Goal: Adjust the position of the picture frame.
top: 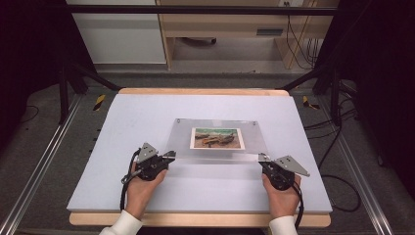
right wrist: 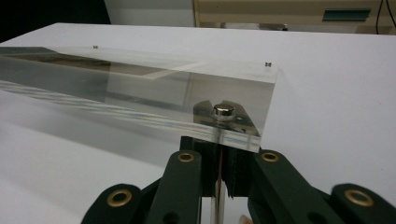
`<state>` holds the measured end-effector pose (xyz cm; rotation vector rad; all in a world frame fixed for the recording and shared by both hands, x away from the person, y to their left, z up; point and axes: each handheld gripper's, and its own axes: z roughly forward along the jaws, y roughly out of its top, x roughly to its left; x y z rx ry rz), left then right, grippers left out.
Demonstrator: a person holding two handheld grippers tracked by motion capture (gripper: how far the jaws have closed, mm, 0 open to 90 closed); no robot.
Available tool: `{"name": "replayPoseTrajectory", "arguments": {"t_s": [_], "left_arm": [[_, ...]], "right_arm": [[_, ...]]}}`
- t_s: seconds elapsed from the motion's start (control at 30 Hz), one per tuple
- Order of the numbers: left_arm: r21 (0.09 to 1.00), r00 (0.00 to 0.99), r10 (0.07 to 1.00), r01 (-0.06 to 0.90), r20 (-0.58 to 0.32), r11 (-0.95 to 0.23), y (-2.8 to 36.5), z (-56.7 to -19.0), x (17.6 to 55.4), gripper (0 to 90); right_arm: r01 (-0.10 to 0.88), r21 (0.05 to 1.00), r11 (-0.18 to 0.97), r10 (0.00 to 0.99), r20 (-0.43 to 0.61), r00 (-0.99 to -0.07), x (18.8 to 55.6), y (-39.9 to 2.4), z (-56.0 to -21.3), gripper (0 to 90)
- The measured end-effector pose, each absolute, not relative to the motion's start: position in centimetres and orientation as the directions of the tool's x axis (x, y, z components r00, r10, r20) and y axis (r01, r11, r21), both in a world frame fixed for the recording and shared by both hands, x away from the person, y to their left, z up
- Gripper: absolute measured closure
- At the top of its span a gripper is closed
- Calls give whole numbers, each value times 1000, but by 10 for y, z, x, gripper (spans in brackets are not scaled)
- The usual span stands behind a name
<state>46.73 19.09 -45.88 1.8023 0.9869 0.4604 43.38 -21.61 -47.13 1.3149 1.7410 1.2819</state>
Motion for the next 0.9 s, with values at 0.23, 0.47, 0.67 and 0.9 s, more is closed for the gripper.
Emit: {"name": "replayPoseTrajectory", "arguments": {"t_s": [0.23, 0.47, 0.67, 0.9], "left_arm": [[885, 584, 802, 431, -124, -177, 199, -462, 465, 840], [873, 587, 799, 451, -130, -189, 198, -468, 464, 839], [864, 588, 798, 462, -130, -199, 197, -472, 463, 839], [858, 592, 796, 468, -127, -211, 197, -476, 463, 838]], "right_arm": [[364, 930, 56, 932, 82, -353, 435, -208, -474, 851], [388, 920, 51, 930, 98, -356, 435, -209, -478, 851], [416, 908, 38, 930, 120, -347, 435, -210, -482, 850], [440, 897, 46, 928, 125, -352, 436, -211, -484, 848]]}}
